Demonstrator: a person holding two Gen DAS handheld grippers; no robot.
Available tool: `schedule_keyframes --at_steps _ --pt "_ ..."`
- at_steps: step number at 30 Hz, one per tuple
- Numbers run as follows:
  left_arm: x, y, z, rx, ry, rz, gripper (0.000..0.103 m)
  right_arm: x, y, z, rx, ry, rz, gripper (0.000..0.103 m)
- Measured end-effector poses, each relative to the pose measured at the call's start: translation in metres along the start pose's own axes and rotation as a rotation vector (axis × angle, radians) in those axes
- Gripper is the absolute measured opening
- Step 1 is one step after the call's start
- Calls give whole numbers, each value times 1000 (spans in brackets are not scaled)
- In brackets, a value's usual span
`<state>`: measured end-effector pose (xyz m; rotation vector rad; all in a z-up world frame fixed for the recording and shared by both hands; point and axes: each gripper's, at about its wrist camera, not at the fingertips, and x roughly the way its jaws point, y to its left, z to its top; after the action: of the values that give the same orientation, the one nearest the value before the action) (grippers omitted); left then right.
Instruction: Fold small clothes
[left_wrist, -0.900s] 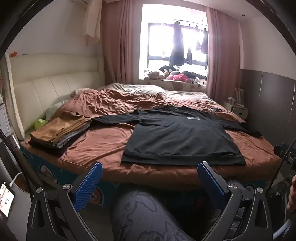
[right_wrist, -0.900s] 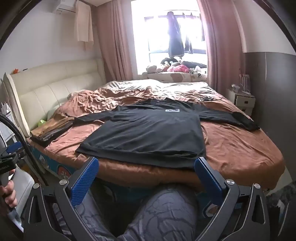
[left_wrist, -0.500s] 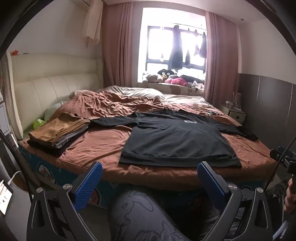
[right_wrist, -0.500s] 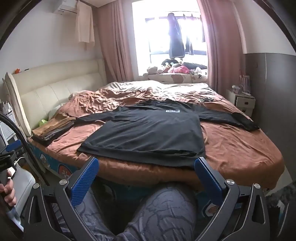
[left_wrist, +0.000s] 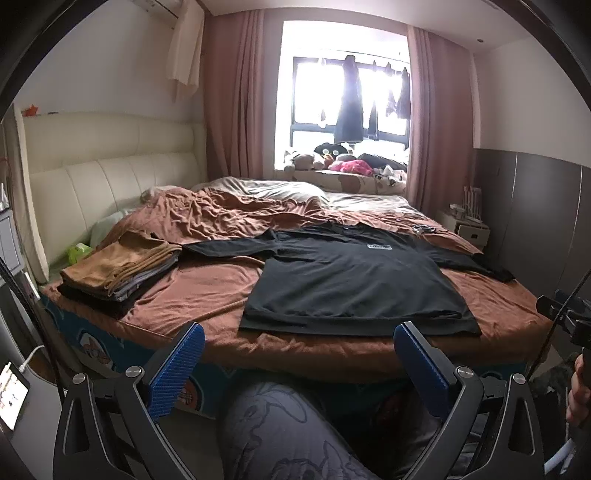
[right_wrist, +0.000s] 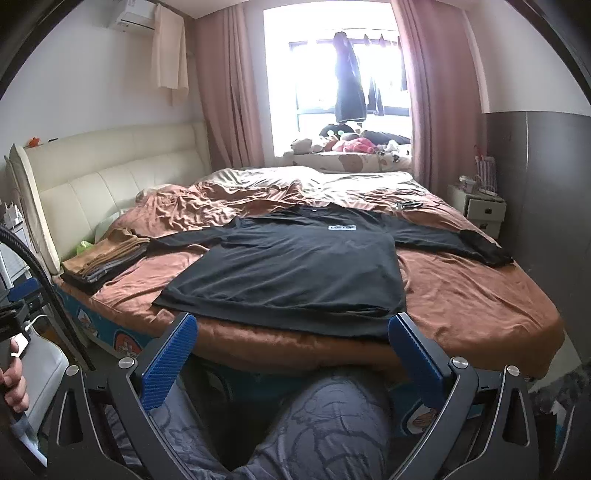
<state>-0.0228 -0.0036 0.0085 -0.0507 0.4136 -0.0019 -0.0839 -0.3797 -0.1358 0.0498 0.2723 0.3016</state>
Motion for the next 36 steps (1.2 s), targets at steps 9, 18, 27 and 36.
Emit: schedule_keyframes --at_steps 9,18,27,36 --pt "-4 1 0 2 -11 2 103 -4 -3 -1 3 -13 -7 103" --pt "-7 0 4 -2 -23 17 103 -6 3 -1 -15 -24 -13 103" --pt "-13 1 4 7 -42 14 103 -7 0 -2 -3 -28 -10 103" --pt "-15 5 5 5 -47 8 103 -5 2 1 22 -25 -21 103"
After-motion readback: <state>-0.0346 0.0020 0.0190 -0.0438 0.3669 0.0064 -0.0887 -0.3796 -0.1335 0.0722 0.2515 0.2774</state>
